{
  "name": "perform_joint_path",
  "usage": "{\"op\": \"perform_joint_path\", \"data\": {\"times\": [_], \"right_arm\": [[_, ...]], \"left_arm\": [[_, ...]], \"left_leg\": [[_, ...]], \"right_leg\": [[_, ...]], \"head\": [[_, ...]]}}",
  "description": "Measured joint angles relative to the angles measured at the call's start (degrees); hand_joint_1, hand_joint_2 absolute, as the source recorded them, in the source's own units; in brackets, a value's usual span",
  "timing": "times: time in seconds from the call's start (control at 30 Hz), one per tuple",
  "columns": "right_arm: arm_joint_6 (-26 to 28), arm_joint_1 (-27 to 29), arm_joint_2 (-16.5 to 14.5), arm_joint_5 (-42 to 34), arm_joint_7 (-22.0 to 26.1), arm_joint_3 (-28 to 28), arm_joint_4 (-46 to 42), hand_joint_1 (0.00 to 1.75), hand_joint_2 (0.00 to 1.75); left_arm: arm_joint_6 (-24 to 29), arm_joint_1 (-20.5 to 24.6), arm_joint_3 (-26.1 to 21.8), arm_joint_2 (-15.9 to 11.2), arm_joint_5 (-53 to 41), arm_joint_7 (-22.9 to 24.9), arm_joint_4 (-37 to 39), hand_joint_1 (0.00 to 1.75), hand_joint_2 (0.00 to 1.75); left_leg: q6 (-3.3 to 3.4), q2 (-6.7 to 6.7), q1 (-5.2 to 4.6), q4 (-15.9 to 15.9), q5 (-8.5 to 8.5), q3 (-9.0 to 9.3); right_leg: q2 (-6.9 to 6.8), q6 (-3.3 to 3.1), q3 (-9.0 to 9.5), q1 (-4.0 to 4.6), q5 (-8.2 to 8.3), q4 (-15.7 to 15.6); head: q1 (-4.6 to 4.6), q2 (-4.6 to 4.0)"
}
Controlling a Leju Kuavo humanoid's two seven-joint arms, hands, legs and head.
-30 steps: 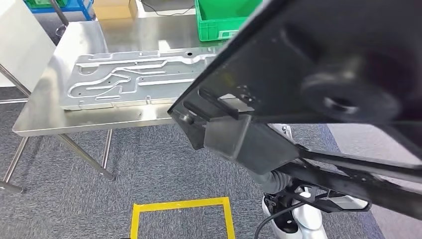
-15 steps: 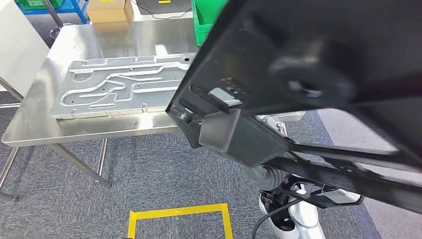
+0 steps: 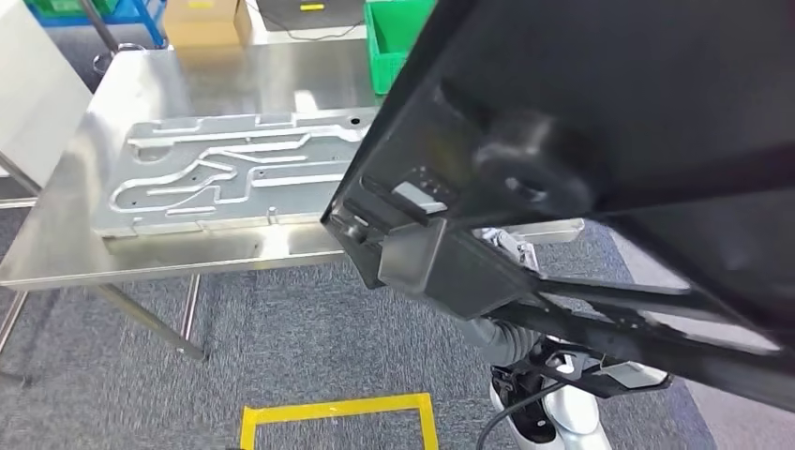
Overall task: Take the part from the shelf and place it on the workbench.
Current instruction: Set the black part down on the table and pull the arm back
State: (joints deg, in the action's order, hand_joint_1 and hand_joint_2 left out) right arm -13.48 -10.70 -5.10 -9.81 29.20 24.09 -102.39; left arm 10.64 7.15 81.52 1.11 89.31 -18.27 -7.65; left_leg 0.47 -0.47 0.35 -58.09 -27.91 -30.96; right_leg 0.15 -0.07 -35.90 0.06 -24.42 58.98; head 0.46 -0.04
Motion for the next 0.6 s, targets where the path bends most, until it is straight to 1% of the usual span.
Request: {"op": "perform_joint_path", "data": {"times": [0.07, 0.1, 0.13, 0.17, 0.2, 0.23, 0.27, 0.3, 0.33, 0.37, 0.4, 0.43, 0.47, 0.5, 0.57, 0.6], "right_arm": [[-0.03, 0.39, 0.19, 0.01, 0.13, 0.04, -0.01, 1.75, 1.75], [-0.04, 0.49, 0.26, 0.01, 0.15, 0.05, -0.02, 1.75, 1.75], [-0.06, 0.55, 0.3, 0.01, 0.15, 0.06, -0.02, 1.75, 1.75], [-0.07, 0.62, 0.33, 0.01, 0.14, 0.08, -0.01, 1.75, 1.75], [-0.08, 0.73, 0.36, 0.0, 0.14, 0.08, 0.02, 1.75, 1.75], [-0.08, 0.87, 0.4, 0.0, 0.13, 0.08, 0.06, 1.75, 1.75], [-0.09, 1.01, 0.45, 0.0, 0.12, 0.08, 0.12, 1.75, 1.75], [-0.11, 1.09, 0.49, -0.02, 0.14, 0.08, 0.18, 1.75, 1.75], [-0.18, 1.13, 0.53, -0.07, 0.15, 0.08, 0.23, 1.75, 1.75], [-0.3, 1.12, 0.56, -0.16, 0.18, 0.08, 0.28, 1.75, 1.75], [-0.46, 1.09, 0.59, -0.26, 0.22, 0.08, 0.33, 1.75, 1.75], [-0.67, 1.06, 0.62, -0.36, 0.28, 0.08, 0.38, 1.75, 1.75], [-0.87, 1.04, 0.67, -0.44, 0.34, 0.08, 0.46, 1.75, 1.75], [-1.02, 1.03, 0.72, -0.5, 0.46, 0.08, 0.58, 1.75, 1.75], [-1.07, 1.03, 0.82, -0.58, 0.77, 0.08, 0.78, 1.75, 1.75], [-0.92, 1.01, 0.86, -0.61, 0.94, 0.08, 0.82, 1.75, 1.75]], "left_arm": [[0.0, 0.04, 0.0, -0.02, 0.01, 0.04, 0.0, 0.0, 1.75], [0.0, 0.1, 0.01, -0.03, 0.02, 0.04, 0.0, 0.0, 1.75], [0.0, 0.13, 0.01, -0.04, 0.02, 0.05, 0.0, 0.0, 1.75], [0.0, 0.11, 0.01, -0.04, 0.02, 0.05, 0.0, 0.0, 1.75], [0.0, 0.05, 0.01, -0.04, 0.02, 0.07, 0.0, 0.0, 1.75], [0.0, -0.06, 0.01, -0.04, 0.02, 0.08, 0.0, 0.0, 1.75], [0.01, -0.17, 0.01, -0.04, 0.02, 0.09, 0.0, 0.0, 1.75], [0.03, -0.26, 0.01, -0.04, 0.02, 0.1, 0.0, 0.0, 1.75], [0.09, -0.29, 0.01, -0.05, 0.03, 0.11, 0.0, 0.0, 1.75], [0.18, -0.29, 0.01, -0.07, 0.03, 0.11, 0.0, 0.0, 1.75], [0.27, -0.26, 0.01, -0.08, 0.04, 0.11, 0.0, 0.0, 1.75], [0.36, -0.2, 0.01, -0.08, 0.04, 0.15, 0.0, 0.0, 1.75], [0.43, -0.18, 0.0, -0.08, 0.04, 0.2, 0.0, 0.0, 1.75], [0.49, -0.17, -0.01, -0.07, 0.04, 0.27, 0.0, 0.0, 1.75], [0.58, -0.22, -0.03, -0.04, 0.04, 0.39, 0.0, 0.0, 1.75], [0.64, -0.22, -0.06, -0.03, 0.04, 0.42, 0.01, 0.0, 1.75]], "left_leg": [[-0.59, 0.11, 0.01, -0.18, -0.54, 0.17], [-0.84, 0.14, 0.01, -1.3, -1.2, -0.18], [-1.07, 0.16, 0.06, -3.71, -2.36, -1.27], [-1.24, 0.17, 0.15, -7.18, -3.75, -3.04], [-1.39, 0.17, 0.22, -11.18, -5.12, -5.38], [-1.52, 0.18, 0.3, -14.55, -5.87, -7.57], [-1.62, 0.18, 0.34, -16.12, -5.51, -8.96], [-1.66, 0.18, 0.37, -15.38, -3.93, -9.27], [-1.63, 0.19, 0.4, -12.57, -1.5, -8.47], [-1.52, 0.23, 0.41, -8.52, 1.07, -7.05], [-1.37, 0.26, 0.32, -4.74, 2.78, -5.48], [-1.13, 0.26, 0.22, -2.21, 3.58, -4.38], [-0.87, 0.24, 0.1, -0.85, 3.64, -3.78], [-0.59, 0.18, -0.03, -0.59, 3.28, -3.57], [0.07, 0.12, 0.12, -0.28, 3.28, -3.37], [0.42, 0.12, 0.23, -0.05, 3.29, -3.14]], "right_leg": [[0.1, -0.52, 0.49, -0.36, -0.2, -0.55], [0.06, -0.81, 0.92, -0.55, -0.3, -0.89], [0.0, -1.11, 1.39, -0.75, -0.43, -1.18], [-0.06, -1.34, 1.73, -0.7, -0.66, -1.27], [-0.1, -1.48, 1.99, -0.69, -0.9, -1.25], [-0.09, -1.54, 2.26, -0.67, -1.17, -1.24], [-0.05, -1.53, 2.58, -0.67, -1.46, -1.21], [0.0, -1.47, 3.0, -0.67, -1.79, -1.18], [0.05, -1.36, 3.48, -0.68, -2.14, -1.14], [0.08, -1.19, 3.95, -0.69, -2.54, -1.08], [0.13, -0.92, 4.3, -0.59, -2.96, -0.95], [0.16, -0.64, 4.49, -0.51, -3.26, -0.87], [0.18, -0.35, 4.57, -0.43, -3.48, -0.84], [0.2, -0.07, 4.61, -0.35, -3.59, -0.89], [0.13, 0.48, 4.78, -0.41, -3.84, -0.83], [0.1, 0.74, 4.51, -0.46, -4.42, 0.01]], "head": [[-0.02, 0.0], [-0.11, 0.0], [-0.2, 0.0], [-0.29, 0.0], [-0.37, 0.0], [-0.36, 0.0], [-0.37, 0.0], [-0.37, 0.0], [-0.37, 0.0], [-0.36, 0.0], [-0.37, 0.0], [-0.37, 0.0], [-0.36, 0.0], [-0.36, 0.0], [-0.34, 0.0], [-0.32, 0.0]]}}
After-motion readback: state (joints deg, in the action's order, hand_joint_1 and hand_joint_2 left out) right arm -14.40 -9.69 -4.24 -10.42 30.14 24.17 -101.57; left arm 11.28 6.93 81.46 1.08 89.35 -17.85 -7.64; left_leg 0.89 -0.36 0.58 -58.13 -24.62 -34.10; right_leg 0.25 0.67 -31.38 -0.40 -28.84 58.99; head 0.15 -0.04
